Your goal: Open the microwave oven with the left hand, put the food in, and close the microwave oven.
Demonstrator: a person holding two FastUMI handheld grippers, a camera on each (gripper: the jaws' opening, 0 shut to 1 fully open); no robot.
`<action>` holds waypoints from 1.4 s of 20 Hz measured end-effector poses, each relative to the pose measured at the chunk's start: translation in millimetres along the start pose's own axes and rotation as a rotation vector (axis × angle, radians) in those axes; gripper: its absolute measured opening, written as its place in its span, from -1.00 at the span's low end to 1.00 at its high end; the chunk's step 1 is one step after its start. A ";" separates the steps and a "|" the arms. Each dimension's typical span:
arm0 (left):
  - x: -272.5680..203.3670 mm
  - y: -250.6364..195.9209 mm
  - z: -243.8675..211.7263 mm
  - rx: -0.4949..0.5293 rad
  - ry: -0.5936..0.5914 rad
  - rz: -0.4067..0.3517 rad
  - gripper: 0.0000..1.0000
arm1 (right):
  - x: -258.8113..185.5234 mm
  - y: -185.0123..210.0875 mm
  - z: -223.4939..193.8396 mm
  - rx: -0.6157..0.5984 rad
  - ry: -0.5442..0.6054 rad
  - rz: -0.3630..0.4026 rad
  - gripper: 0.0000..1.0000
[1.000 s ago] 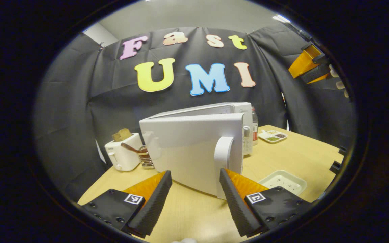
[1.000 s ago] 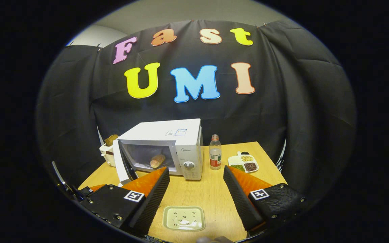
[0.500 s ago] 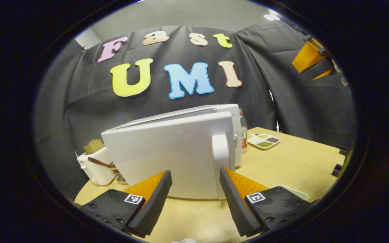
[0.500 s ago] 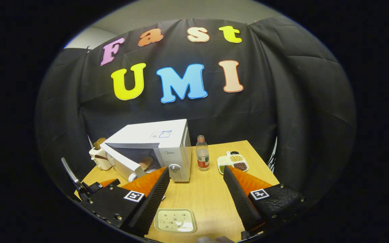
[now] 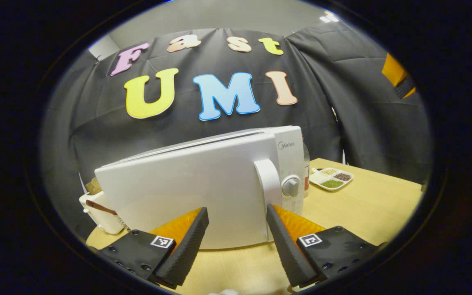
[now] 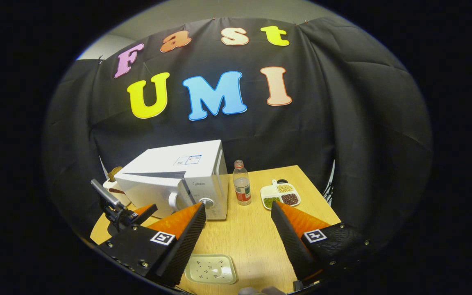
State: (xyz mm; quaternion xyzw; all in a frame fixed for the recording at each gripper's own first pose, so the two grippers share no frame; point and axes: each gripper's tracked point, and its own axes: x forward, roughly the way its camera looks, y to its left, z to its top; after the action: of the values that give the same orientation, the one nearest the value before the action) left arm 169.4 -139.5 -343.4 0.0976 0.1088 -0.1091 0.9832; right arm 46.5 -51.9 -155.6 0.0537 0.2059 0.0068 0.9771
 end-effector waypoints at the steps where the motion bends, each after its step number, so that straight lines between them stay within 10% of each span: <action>1: 5.7 -0.7 0.5 -0.005 0.000 0.008 0.90 | 1.3 -1.0 -0.1 0.000 0.002 -0.001 0.96; 28: 11.9 -6.7 -5.7 -0.129 0.049 0.111 0.92 | -1.3 -5.9 -12.5 -0.008 0.034 0.020 0.96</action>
State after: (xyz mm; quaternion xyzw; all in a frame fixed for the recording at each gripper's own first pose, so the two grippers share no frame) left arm 178.1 -147.0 -352.7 0.0428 0.1340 -0.0447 0.9891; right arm 40.2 -56.5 -167.1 0.0518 0.2218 0.0183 0.9736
